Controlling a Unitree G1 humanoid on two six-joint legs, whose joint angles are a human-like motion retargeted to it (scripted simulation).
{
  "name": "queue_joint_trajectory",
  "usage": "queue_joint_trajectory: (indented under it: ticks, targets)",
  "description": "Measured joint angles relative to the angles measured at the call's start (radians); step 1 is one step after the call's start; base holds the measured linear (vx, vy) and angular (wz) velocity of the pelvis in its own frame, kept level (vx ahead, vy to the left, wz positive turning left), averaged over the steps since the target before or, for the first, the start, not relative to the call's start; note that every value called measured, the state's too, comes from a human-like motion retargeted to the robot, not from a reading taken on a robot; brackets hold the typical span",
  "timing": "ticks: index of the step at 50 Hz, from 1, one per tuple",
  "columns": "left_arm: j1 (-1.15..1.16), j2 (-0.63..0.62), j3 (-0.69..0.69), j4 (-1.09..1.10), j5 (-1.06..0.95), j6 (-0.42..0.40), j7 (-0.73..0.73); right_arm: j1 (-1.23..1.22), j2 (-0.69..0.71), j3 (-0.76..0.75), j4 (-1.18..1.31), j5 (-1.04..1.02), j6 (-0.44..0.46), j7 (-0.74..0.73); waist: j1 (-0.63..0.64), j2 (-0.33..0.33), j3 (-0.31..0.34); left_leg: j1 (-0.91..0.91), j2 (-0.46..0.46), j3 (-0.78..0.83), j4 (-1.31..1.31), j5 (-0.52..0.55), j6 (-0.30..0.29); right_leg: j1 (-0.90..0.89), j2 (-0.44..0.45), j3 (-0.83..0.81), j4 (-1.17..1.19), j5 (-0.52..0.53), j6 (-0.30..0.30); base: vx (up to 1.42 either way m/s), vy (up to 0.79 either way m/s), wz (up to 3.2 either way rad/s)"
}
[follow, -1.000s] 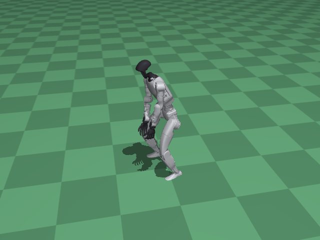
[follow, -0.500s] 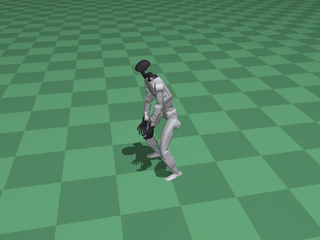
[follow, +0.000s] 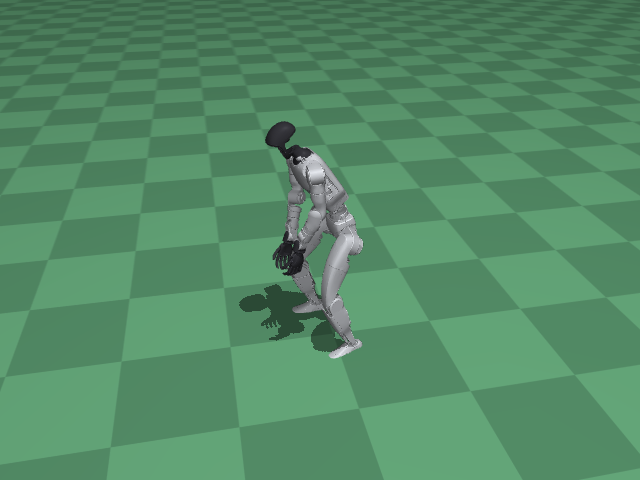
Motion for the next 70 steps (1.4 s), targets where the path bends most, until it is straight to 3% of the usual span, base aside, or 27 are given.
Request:
queue_joint_trajectory:
  ticks: [11, 24, 38, 42, 47, 57, 61, 70]
  targets:
    - [0.081, 0.013, 0.039, -0.228, -0.036, -0.041, 0.073, 0.134, -0.04, 0.066, -0.277, -0.107, 0.015, -0.035, -0.027, -0.031, 0.055, -0.014, -0.006, 0.034, -0.042, 0.021, 0.012, -0.033, -0.006, 0.014, -0.026, 0.046, 0.008, 0.0, 0.0, 0.0]
    - [0.199, 0.11, 0.124, -0.793, 0.008, -0.147, 0.209, 0.304, -0.239, 0.001, -1.059, -0.355, -0.009, -0.182, -0.091, -0.096, 0.133, -0.026, 0.016, 0.091, -0.131, 0.039, 0.016, -0.067, 0.023, 0.023, -0.11, 0.124, 0.014, 0.01, 0.05, -0.1]
    - [0.133, 0.137, 0.125, -0.945, 0.154, -0.164, 0.316, 0.357, -0.287, -0.055, -1.293, -0.507, -0.006, -0.262, -0.142, -0.135, 0.133, -0.143, 0.003, 0.128, -0.107, -0.013, 0.053, -0.228, -0.003, 0.036, -0.034, 0.233, 0.029, -0.01, 0.12, -0.06]
    - [0.111, 0.147, 0.122, -0.954, 0.182, -0.154, 0.321, 0.375, -0.293, -0.055, -1.317, -0.529, -0.001, -0.248, -0.152, -0.133, 0.133, -0.156, -0.007, 0.145, -0.116, -0.024, 0.064, -0.297, -0.048, -0.026, 0.022, 0.305, -0.022, 0.04, 0.13, -0.1]
    - [0.124, 0.163, 0.112, -0.98, 0.201, -0.143, 0.311, 0.416, -0.28, -0.047, -1.358, -0.547, -0.002, -0.233, -0.185, -0.108, 0.133, -0.181, -0.028, 0.127, -0.11, -0.041, 0.065, -0.379, 0.031, 0.041, -0.026, 0.262, 0.048, 0.1, 0.06, 0.25]
    - [0.207, 0.198, 0.148, -1.082, 0.208, -0.145, 0.265, 0.416, -0.246, -0.087, -1.446, -0.519, -0.014, -0.229, -0.147, -0.02, 0.133, -0.19, -0.019, 0.082, -0.104, -0.081, 0.041, -0.423, 0.118, 0.02, -0.307, 0.45, 0.106, 0.21, -0.07, 0.12]
    - [0.253, 0.184, 0.161, -1.118, 0.203, -0.153, 0.249, 0.405, -0.248, -0.112, -1.48, -0.52, -0.027, -0.235, -0.12, 0.018, 0.133, -0.201, -0.016, 0.053, -0.057, -0.107, 0.026, -0.414, 0.136, 0.015, -0.322, 0.45, 0.098, 0.25, -0.17, 0.3]
    - [0.356, 0.131, 0.171, -1.174, 0.173, -0.196, 0.222, 0.368, -0.27, -0.143, -1.534, -0.584, -0.056, -0.293, -0.085, 0.112, 0.133, -0.242, 0.006, 0.013, 0.137, -0.037, -0.07, -0.402, 0.144, -0.013, -0.184, 0.243, -0.007, 0.24, -0.19, 0.32]
